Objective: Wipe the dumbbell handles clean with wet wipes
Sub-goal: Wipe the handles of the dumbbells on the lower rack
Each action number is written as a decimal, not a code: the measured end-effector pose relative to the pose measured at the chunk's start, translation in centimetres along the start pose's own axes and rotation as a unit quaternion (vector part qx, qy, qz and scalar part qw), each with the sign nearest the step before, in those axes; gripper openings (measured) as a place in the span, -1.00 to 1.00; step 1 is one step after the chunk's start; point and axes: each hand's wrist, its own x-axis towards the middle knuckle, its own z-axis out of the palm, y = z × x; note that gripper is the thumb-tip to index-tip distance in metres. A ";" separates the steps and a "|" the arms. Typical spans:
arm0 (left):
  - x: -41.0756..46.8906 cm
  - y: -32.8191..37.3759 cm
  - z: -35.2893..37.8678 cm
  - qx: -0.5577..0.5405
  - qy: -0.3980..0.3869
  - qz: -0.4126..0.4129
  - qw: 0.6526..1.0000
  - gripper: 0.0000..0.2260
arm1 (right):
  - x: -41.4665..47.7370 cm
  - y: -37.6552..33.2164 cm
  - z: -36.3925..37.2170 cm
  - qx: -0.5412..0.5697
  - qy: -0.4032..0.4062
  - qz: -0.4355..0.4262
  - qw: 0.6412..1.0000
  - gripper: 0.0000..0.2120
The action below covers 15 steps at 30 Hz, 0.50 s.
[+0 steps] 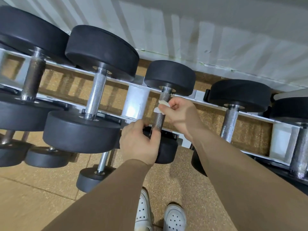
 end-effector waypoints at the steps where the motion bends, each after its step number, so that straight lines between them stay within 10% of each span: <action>1: 0.0 0.0 0.1 0.000 0.001 -0.002 1.000 -0.60 | 0.3 0.2 0.1 0.005 0.020 -0.004 1.000 -0.72; 15: 0.0 -0.3 0.4 0.005 0.011 -0.008 1.000 -0.61 | -1.9 0.4 -0.7 0.084 -0.078 -0.017 0.993 -0.86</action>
